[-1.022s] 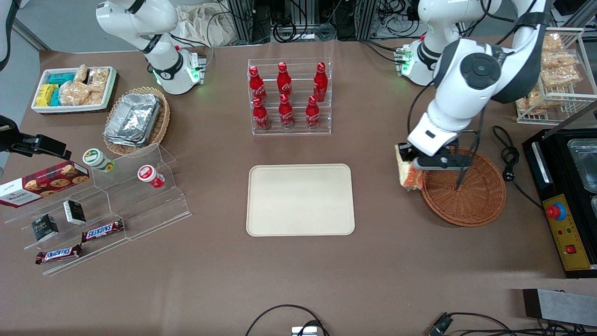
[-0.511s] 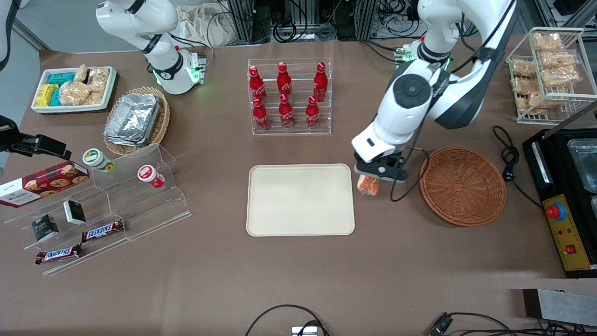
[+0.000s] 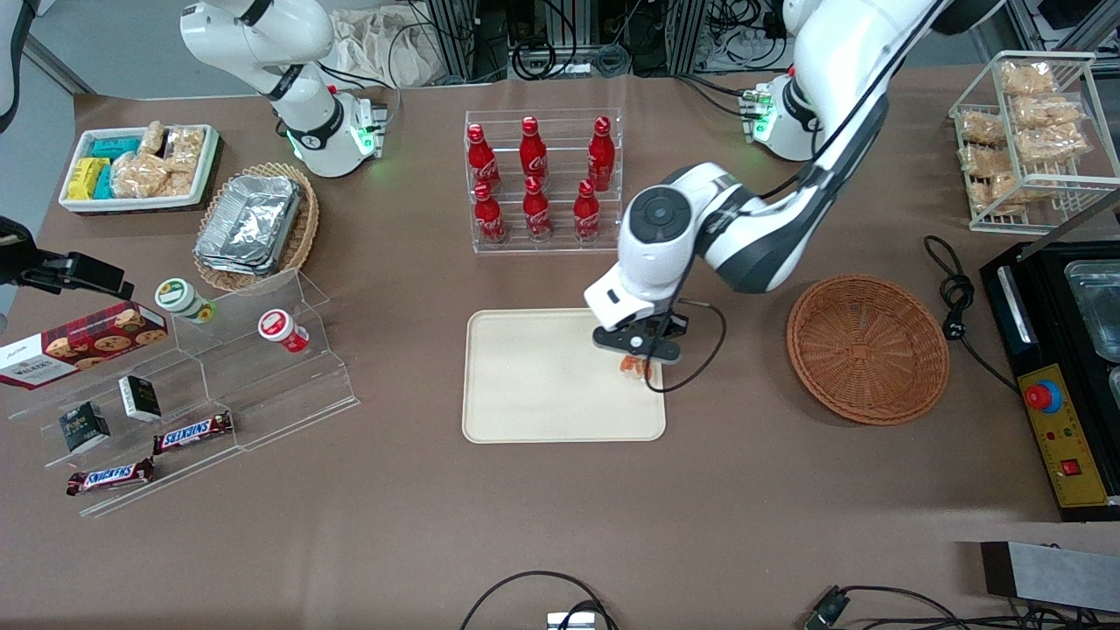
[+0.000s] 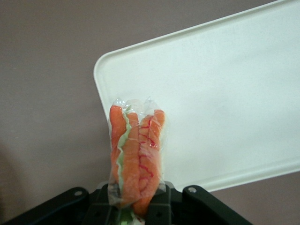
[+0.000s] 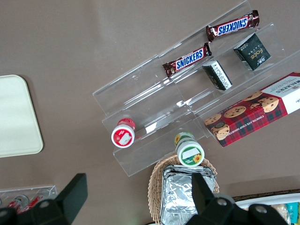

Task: Place sandwich from basket to tray
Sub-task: 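Carry the held sandwich over to the beige tray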

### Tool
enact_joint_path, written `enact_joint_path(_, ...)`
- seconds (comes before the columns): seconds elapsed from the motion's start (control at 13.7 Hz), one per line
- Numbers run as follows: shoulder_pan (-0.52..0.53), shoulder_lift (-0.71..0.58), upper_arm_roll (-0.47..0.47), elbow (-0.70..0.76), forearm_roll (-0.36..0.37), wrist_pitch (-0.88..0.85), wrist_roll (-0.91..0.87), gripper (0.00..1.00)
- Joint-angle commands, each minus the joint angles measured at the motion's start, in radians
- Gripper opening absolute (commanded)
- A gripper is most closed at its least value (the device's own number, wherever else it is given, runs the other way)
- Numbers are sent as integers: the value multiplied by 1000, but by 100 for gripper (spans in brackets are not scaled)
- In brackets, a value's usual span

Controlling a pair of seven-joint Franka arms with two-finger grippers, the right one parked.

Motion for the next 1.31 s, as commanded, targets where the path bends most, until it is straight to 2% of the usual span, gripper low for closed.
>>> enact_joint_path(0.0,-17,85,3,78,50,7,-70,13)
enact_joint_path(0.73,-21,174,4,88,55,120,-135,13)
enact_joint_path(1.24,-26,208,7,89,61,127,-158,16)
